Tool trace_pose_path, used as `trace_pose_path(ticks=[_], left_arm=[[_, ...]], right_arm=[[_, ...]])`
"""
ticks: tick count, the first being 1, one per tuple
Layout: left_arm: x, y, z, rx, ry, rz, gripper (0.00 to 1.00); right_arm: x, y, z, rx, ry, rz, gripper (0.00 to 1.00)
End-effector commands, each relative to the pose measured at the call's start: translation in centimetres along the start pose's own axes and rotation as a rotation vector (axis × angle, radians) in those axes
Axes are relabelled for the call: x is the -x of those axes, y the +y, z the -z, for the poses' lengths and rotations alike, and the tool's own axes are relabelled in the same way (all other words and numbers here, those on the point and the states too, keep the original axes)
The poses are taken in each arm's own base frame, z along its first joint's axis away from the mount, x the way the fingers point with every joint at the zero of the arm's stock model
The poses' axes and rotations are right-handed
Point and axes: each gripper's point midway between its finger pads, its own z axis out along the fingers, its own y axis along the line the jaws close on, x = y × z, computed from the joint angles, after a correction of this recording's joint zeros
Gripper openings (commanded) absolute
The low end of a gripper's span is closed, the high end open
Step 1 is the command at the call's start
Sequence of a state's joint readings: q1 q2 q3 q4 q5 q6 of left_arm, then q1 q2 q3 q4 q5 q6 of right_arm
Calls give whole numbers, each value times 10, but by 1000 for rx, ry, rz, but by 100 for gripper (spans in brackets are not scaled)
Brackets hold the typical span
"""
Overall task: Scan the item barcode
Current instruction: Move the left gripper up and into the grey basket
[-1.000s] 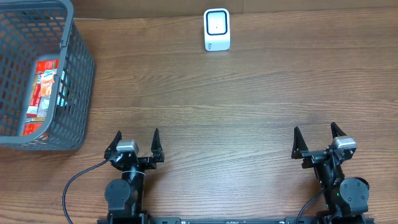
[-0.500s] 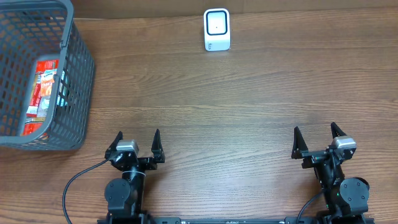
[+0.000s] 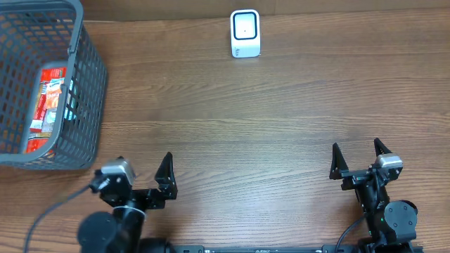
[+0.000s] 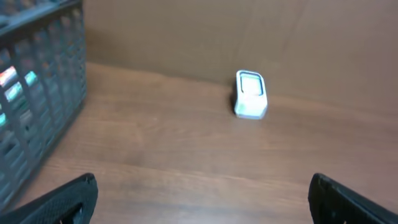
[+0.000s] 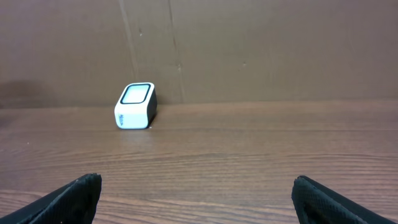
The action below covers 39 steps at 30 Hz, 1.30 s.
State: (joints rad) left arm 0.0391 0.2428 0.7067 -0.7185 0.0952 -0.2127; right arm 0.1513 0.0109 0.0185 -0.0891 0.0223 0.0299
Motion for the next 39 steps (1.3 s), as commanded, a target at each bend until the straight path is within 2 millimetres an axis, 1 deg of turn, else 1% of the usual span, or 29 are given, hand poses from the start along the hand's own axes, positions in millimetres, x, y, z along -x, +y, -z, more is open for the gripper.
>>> trace_pose_path(ticks=[1,3,4,7,9,11,12,16,18,20,22,24,25,28,29,31,32,34,35,38,39], left_arm=[[30,-39,4,-150,162,43,100],[44,-64,11,-257,284,35,100],[51,-71,13,-284,345,21,100],[68,-75,14,-265,518,12,100],[79,-77,7,-256,581,20,100],[90,-79,-5,-251,609,32,100],[95,-79,-15,-249,616,34,100],[98,-76,-50,-242,646,43,100],[100,-72,-69,-234,635,20,100],[98,-60,-85,-194,632,-68,100],[99,-45,-101,-115,624,-74,100],[105,-31,-114,-45,593,-64,97],[110,-22,-120,-11,571,-57,100],[128,2,-131,51,498,-35,100],[134,11,-133,71,475,-26,100],[149,36,-134,124,414,-31,100],[158,51,-134,159,385,-67,100],[171,93,-129,311,340,-82,100],[176,112,-125,379,327,-75,100],[182,151,-118,482,305,-42,100],[182,162,-117,504,304,-30,100]], right_arm=[[-2,0,0,3,-3,1,100],[-2,0,0,3,-3,1,100],[-2,0,0,3,-3,1,100],[-2,0,0,3,-3,1,100],[-2,0,0,3,-3,1,100],[-2,0,0,3,-4,1,100],[-2,0,0,3,-4,1,100],[-2,0,0,3,-4,1,100],[-2,0,0,3,-4,1,100],[-2,0,0,3,-4,1,100],[-2,0,0,3,-3,1,100],[-2,0,0,3,-4,1,100],[-2,0,0,3,-4,1,100],[-2,0,0,3,-3,1,100],[-2,0,0,3,-4,1,100],[-2,0,0,3,-4,1,100],[-2,0,0,3,-3,1,100],[-2,0,0,3,-4,1,100],[-2,0,0,3,-3,1,100],[-2,0,0,3,-3,1,100],[-2,0,0,3,-3,1,100]])
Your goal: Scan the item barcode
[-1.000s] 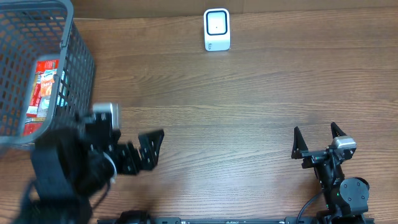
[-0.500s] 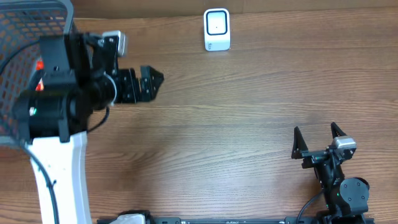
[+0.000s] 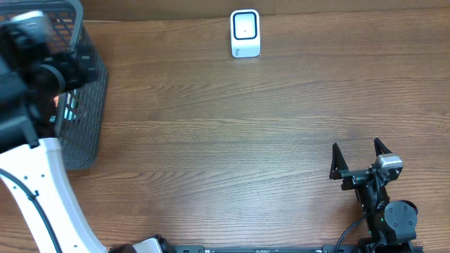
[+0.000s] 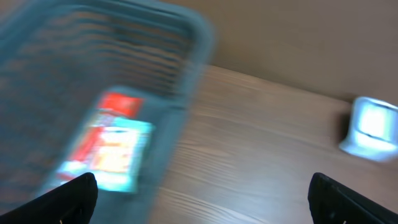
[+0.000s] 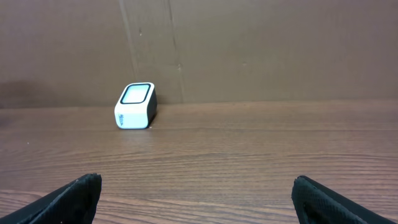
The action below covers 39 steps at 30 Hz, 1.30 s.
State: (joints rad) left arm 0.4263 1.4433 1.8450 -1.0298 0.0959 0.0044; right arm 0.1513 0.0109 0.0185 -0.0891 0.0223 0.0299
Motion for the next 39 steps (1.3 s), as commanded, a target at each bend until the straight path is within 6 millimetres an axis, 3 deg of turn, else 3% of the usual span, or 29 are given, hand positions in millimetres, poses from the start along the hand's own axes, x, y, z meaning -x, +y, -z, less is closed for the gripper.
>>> trace_pose_path(ticks=[1,9,16,19,21,28,32,39], left_arm=[[5,46,-8,137,0,15,100],[-23,118,-43,256,119,113,100],[-42,154,-76,261,176,178,100],[-49,154,-98,191,200,147,100],[-60,147,-122,105,239,109,100],[-96,123,-174,-139,321,55,100],[-123,127,-198,-154,393,84,100],[-146,130,-221,-169,446,106,100]], right_arm=[[-2,0,0,3,-4,1,100],[-2,0,0,3,-3,1,100],[-2,0,0,3,-3,1,100],[-2,0,0,3,-3,1,100],[-2,0,0,3,-3,1,100],[-2,0,0,3,-3,1,100],[-2,0,0,4,-4,1,100],[-2,0,0,3,-4,1,100]])
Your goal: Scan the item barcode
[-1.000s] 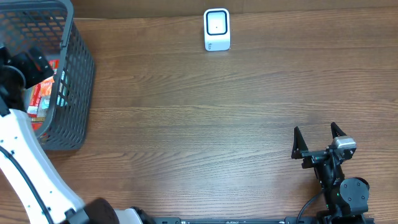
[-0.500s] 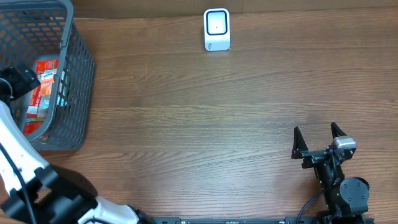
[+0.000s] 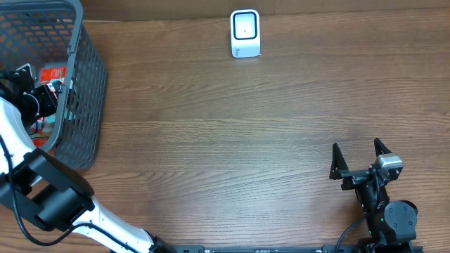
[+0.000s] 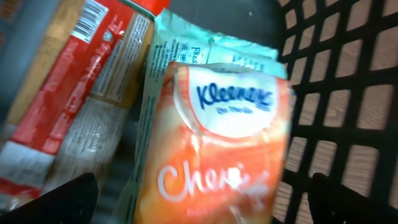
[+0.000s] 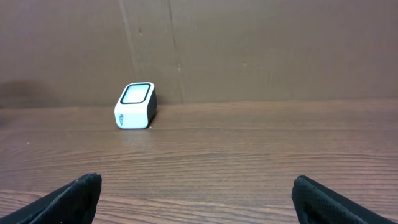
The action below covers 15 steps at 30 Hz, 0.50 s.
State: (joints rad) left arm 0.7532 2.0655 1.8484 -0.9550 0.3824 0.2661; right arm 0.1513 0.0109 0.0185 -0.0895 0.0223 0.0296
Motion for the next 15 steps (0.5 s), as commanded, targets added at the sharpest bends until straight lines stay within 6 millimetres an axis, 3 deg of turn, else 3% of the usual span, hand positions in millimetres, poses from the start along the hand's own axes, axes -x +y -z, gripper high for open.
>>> trace_pose_path(ticks=[1,15], left_arm=[[1,-1,-13,-34,8,-21,100],[-15,8,-43,-50,68,6,100]], right_arm=[[-2,0,0,3,-4,1,100],[-2,0,0,3,-4,1,100]])
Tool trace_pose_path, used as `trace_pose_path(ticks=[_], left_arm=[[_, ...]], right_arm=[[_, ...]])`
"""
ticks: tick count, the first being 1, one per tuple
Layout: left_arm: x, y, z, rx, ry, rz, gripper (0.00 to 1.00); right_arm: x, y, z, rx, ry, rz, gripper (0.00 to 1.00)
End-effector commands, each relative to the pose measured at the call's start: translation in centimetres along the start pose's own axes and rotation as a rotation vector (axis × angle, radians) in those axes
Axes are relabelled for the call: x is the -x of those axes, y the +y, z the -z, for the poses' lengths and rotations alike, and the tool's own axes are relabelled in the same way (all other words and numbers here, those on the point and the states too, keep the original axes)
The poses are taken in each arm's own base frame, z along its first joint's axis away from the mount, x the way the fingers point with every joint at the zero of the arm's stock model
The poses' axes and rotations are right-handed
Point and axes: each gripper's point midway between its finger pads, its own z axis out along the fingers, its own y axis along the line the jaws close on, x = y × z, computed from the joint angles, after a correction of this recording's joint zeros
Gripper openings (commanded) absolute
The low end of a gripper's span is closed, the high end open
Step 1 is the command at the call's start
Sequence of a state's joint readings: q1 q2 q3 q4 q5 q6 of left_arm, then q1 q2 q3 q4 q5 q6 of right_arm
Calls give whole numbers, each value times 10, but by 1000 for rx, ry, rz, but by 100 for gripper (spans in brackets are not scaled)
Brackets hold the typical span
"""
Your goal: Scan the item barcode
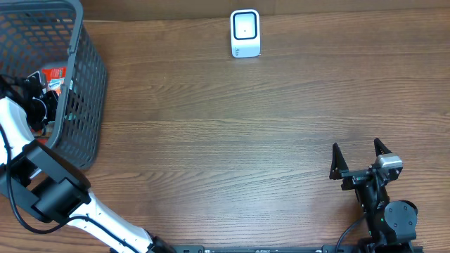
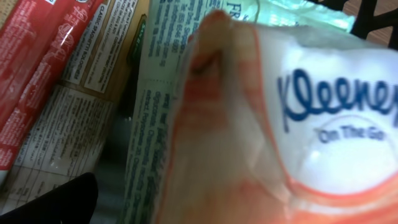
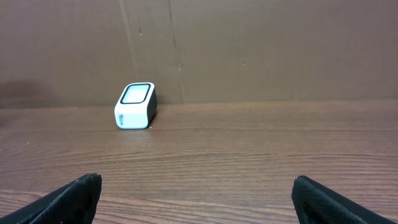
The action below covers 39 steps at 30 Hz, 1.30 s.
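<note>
An orange and white Kleenex tissue pack (image 2: 298,124) fills most of the left wrist view, lying on other packets inside the grey basket (image 1: 74,42). My left gripper (image 1: 40,98) is down in the basket, open, and straddles the pack's near end (image 2: 202,202). Only its left finger (image 2: 62,199) shows; the pack hides the other. The white barcode scanner (image 1: 245,33) stands at the table's far edge, also in the right wrist view (image 3: 135,105). My right gripper (image 1: 358,160) rests open at the front right (image 3: 198,186), holding nothing.
Red snack packets (image 2: 43,74) and a pale green pack (image 2: 168,56) lie under and beside the tissue pack. The basket's mesh wall (image 1: 88,105) stands between the left gripper and the wooden table (image 1: 232,133). A brown wall (image 3: 249,43) backs the table.
My left gripper has come closer to the Kleenex pack, which now fills the wrist view and covers the right finger. The right arm has not moved.
Both grippers first rested open at the table's front edge. Then my left arm was up over the basket at the far left. Then it was inside the basket above the Kleenex pack, and now it is right at the pack. The right arm stayed still.
</note>
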State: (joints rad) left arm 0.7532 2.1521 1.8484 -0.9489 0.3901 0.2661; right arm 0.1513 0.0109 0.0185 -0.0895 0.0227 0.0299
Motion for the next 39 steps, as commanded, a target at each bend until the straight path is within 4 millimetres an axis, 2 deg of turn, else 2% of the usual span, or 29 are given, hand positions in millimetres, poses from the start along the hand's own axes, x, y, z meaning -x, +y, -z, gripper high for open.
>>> trace_pose_path(ticks=[1,5,8,14,20,24,27,30,36,38,39], left_arm=[[2,-1,-8,-23,0,-25,100],[6,0,-8,-19,-13,-30,94],[6,0,-9,-19,-14,-31,82],[5,-1,-13,-21,-13,-33,77],[5,-5,-15,-24,-9,-40,57],[5,-5,-16,-23,-8,-41,54],[5,-6,-16,-23,-8,-42,45],[7,-5,-15,-21,-17,-46,42],[21,-7,-2,-13,-52,-54,42],[21,-7,-1,-13,-54,-52,51],[22,-7,-2,-13,-54,-52,66]], right_arm=[[-2,0,0,4,-4,1,100],[-2,0,0,4,-4,1,100],[-2,0,0,4,-4,1,100],[-2,0,0,4,-4,1,100],[-2,0,0,4,-4,1,100],[-2,0,0,4,-4,1,100],[-2,0,0,4,-4,1,100],[-2,0,0,4,-4,1,100],[-2,0,0,4,-4,1,100],[-2,0,0,4,-4,1,100],[-2,0,0,4,-4,1,100]])
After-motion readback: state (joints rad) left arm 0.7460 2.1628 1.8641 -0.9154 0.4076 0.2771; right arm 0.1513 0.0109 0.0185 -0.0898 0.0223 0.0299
